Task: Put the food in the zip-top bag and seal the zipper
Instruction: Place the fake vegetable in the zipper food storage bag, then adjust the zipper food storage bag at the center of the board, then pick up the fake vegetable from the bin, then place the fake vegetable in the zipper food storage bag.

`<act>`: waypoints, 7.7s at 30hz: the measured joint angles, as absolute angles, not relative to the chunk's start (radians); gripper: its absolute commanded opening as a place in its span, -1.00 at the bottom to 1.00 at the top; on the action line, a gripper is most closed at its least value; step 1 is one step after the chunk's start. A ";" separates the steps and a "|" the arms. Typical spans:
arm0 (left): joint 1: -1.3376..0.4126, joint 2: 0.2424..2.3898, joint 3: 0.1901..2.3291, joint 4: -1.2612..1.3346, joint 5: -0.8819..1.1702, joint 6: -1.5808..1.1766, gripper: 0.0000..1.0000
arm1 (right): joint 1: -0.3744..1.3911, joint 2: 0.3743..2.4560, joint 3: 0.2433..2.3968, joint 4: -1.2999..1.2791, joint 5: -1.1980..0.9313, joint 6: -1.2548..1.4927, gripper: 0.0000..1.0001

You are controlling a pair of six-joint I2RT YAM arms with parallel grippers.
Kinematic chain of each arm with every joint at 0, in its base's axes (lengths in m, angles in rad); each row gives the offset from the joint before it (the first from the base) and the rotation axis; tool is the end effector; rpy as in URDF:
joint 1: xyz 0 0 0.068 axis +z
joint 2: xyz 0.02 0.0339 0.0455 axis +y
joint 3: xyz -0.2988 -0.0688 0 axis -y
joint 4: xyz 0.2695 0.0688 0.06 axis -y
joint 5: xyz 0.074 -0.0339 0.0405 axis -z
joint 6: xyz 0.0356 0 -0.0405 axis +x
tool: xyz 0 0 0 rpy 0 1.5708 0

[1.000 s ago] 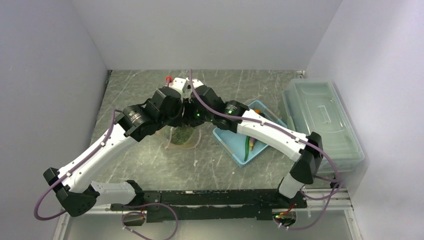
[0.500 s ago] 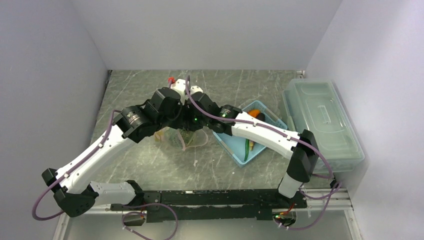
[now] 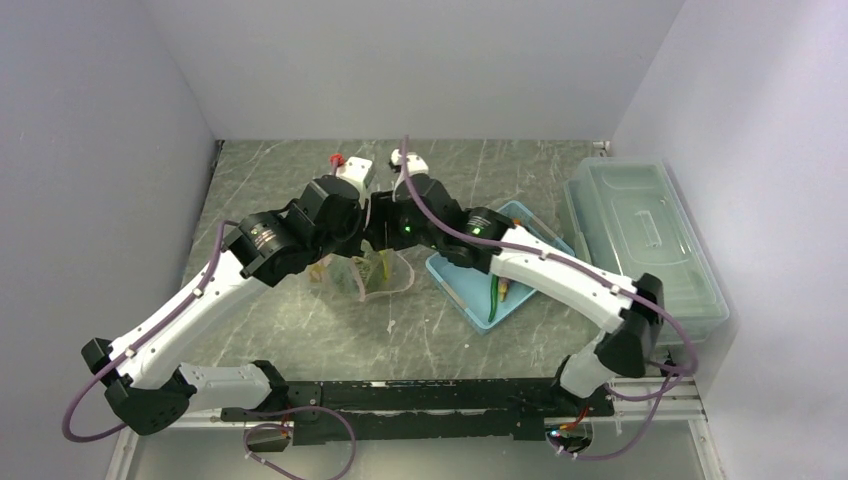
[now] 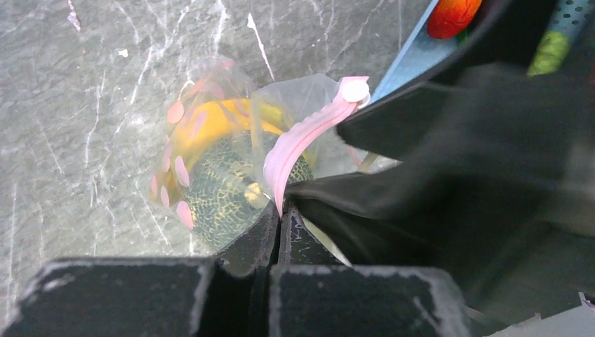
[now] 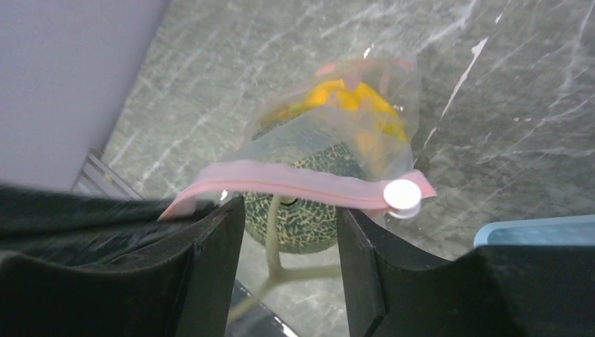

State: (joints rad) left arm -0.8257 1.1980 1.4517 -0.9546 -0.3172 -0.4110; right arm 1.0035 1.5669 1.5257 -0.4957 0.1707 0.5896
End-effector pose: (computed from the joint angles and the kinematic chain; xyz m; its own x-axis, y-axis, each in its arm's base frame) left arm 0.1705 -0.1684 0.4480 -0.6153 0.1072 -0.7810 0.3173 0.9406 -0.1209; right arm 0.2116 0.3209 0.4054 -0.6469 0.0044 -0.7625 -0.4728 0.7823 0.4056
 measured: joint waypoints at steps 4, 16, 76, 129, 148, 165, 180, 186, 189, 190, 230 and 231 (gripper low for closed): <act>-0.826 1.198 1.453 -0.963 -0.345 -0.417 -1.00 | 1.003 1.484 1.526 -0.496 0.202 0.579 0.15; -0.812 1.200 1.468 -0.970 -0.372 -0.436 -1.00 | 1.003 1.337 1.415 -0.529 0.222 0.570 0.14; -0.788 1.109 1.693 -1.013 -0.594 -0.302 -1.00 | 0.900 1.670 1.858 -0.606 0.194 0.323 -1.00; -0.734 1.134 1.351 -0.917 -0.336 -0.338 -1.00 | 0.760 1.245 1.370 -0.603 0.241 0.434 0.39; -0.734 1.101 1.351 -0.926 -0.311 -0.335 -1.00 | 0.536 1.220 1.233 -0.906 0.358 0.439 0.75; -0.734 1.103 1.352 -0.926 -0.293 -0.308 -0.93 | 0.369 1.405 1.124 -0.922 0.335 0.372 0.92; -0.734 1.057 1.301 -0.902 -0.251 -0.312 -1.00 | 0.347 1.528 1.102 -0.868 0.369 0.365 0.91; -0.734 1.044 1.295 -0.902 -0.247 -0.311 -1.00 | 0.312 1.569 1.071 -0.831 0.365 0.357 0.87; -0.734 1.040 1.288 -0.902 -0.247 -0.309 -1.00 | 0.304 1.592 1.068 -0.810 0.363 0.350 0.84; -0.734 1.037 1.286 -0.902 -0.248 -0.309 -1.00 | 0.302 1.598 1.065 -0.806 0.363 0.348 0.81; -0.734 1.039 1.284 -0.904 -0.252 -0.316 -1.00 | 0.299 1.312 1.269 -0.871 0.094 0.332 -0.37; -0.734 1.044 1.285 -0.904 -0.252 -0.319 -1.00 | 0.303 1.298 1.277 -0.869 0.061 0.332 -0.36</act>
State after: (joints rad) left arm -0.7341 1.0435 1.2846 -0.9043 -0.2520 -0.3187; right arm 0.3027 1.2984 1.2770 -0.8692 0.0608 0.3321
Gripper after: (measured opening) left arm 0.013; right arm 0.724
